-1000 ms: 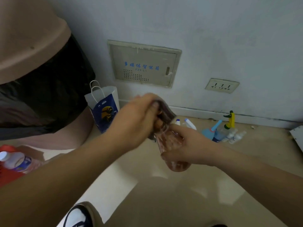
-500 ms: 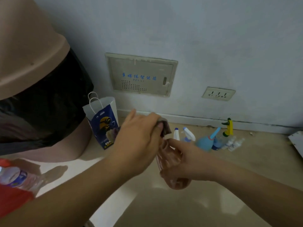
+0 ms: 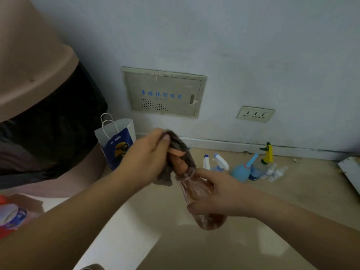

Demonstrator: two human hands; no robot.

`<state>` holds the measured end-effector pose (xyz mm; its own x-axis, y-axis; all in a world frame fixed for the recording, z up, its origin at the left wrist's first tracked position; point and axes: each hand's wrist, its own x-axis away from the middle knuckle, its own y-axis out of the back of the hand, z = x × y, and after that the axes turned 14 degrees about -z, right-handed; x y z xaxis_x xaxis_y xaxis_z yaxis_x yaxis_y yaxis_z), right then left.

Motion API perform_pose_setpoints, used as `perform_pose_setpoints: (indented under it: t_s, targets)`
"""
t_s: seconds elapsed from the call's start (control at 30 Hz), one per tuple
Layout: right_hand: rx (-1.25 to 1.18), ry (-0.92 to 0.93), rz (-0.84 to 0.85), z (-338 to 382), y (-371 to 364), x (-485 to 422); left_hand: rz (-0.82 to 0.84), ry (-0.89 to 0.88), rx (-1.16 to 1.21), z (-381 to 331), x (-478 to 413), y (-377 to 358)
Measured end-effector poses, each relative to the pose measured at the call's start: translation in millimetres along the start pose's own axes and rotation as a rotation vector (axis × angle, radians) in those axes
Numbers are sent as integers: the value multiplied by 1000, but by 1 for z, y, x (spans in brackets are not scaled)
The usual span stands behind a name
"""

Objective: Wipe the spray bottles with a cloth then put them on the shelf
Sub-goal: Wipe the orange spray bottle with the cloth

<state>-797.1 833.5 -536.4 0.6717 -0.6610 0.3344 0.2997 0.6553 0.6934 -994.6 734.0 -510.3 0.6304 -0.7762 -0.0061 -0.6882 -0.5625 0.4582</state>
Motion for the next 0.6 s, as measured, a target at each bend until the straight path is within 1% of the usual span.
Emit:
perform_pose_setpoints:
  t_s: [0.03, 0.07, 0.13, 0.17, 0.2, 0.23, 0.27, 0.3, 0.37, 0.4, 0.43, 0.47, 0.5, 0.53, 0.57, 0.6]
  targets:
    - [-3, -1, 1, 0, 1, -1, -45, 20, -19, 0, 0, -1]
    - [-11, -4, -2, -1, 3, -1, -81, -28, -61, 0, 4, -5]
    - [-17, -11, -3, 0, 5, -1, -97, -251, -173, -3, 19, -17]
    - [-8, -19, 4, 0, 5, -1, -78, -368, -210, -6, 26, -21]
    - [-1, -22, 13, 0, 5, -1, -35, -445, -211, -10, 29, -23]
    - [3, -29, 25, 0, 3, -1, 0, -413, -140, -15, 29, -21]
    - [-3, -35, 34, 0, 1, -2, -13, -322, -28, -21, 23, -16]
    - [-19, -47, 42, -1, 0, -1, -124, -203, 75, -22, 13, -11]
    - [-87, -86, 59, -2, 0, -1, -440, 31, 206, -18, -11, 6]
    - [-126, -98, 65, -2, 0, -2, -552, 136, 296, -16, -17, 15]
    - [-154, -112, 76, -1, 1, -1, -606, 205, 405, -16, -19, 22]
    - [-173, -126, 83, 1, 3, -1, -618, 225, 461, -18, -17, 25]
    - [-174, -141, 85, 1, 3, -1, -619, 173, 437, -23, -10, 26]
    - [-171, -147, 81, 2, 3, -2, -605, 67, 373, -28, -1, 23]
    - [-171, -157, 78, 3, 1, -3, -570, -69, 279, -31, 9, 18]
    - [-187, -160, 70, 4, 0, -3, -486, -226, 181, -32, 19, 11]
